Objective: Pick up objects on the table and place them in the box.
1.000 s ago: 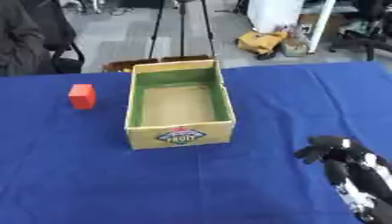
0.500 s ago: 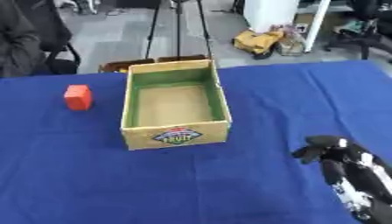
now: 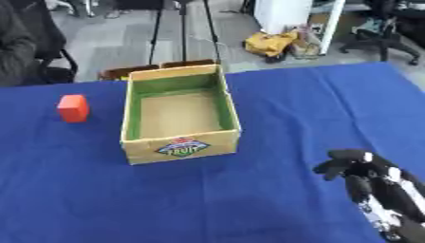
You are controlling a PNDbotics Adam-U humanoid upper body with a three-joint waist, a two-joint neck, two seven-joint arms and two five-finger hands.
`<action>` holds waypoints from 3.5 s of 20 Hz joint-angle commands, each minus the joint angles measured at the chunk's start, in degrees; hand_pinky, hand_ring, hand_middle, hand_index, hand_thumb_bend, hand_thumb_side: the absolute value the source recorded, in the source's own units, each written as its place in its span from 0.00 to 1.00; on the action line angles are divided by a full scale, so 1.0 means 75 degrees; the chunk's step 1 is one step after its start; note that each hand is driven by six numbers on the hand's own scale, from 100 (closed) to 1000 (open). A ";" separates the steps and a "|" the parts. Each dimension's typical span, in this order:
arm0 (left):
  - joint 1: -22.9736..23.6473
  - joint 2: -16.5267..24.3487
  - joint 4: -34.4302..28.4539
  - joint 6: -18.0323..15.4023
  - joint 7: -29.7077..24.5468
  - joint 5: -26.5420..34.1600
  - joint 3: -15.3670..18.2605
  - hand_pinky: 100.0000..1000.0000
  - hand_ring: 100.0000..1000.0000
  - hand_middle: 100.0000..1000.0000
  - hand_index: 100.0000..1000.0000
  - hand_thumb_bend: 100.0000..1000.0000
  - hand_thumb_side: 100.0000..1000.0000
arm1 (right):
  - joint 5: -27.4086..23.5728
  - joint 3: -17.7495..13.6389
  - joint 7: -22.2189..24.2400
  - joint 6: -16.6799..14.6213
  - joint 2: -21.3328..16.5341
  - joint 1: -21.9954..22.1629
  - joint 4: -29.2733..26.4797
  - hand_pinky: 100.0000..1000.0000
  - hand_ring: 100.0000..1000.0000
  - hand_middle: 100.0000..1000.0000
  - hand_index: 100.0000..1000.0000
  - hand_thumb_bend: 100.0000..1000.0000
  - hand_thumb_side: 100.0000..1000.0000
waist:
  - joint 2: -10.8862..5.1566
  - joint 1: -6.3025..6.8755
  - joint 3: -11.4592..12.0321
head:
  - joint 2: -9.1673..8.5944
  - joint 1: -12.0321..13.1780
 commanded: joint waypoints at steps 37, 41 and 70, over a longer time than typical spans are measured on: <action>-0.1183 0.0211 0.3973 -0.0346 -0.1205 -0.5282 0.0569 0.68 0.75 0.79 0.93 0.71 0.43 | 0.0346 0.0190 0.0217 0.0081 0.0141 -0.0530 0.0022 0.78 0.69 0.49 0.79 0.00 0.49 | 0.0615 0.0916 -0.1781 | -0.0821 0.0320; -0.1111 0.0134 0.4002 -0.0374 -0.1144 -0.5419 0.0553 0.67 0.74 0.77 0.92 0.66 0.40 | 0.0363 0.0198 0.0220 0.0090 0.0169 -0.0557 0.0036 0.78 0.69 0.49 0.79 0.00 0.49 | 0.0654 0.0916 -0.1746 | -0.0808 0.0332; -0.0899 -0.0174 0.3902 -0.0579 -0.1837 -0.5874 0.0492 0.67 0.71 0.78 0.90 0.64 0.43 | 0.0487 0.0200 0.0208 0.0106 0.0316 -0.0638 0.0139 0.78 0.69 0.49 0.79 0.00 0.51 | 0.0859 0.0953 -0.1667 | -0.1141 0.1855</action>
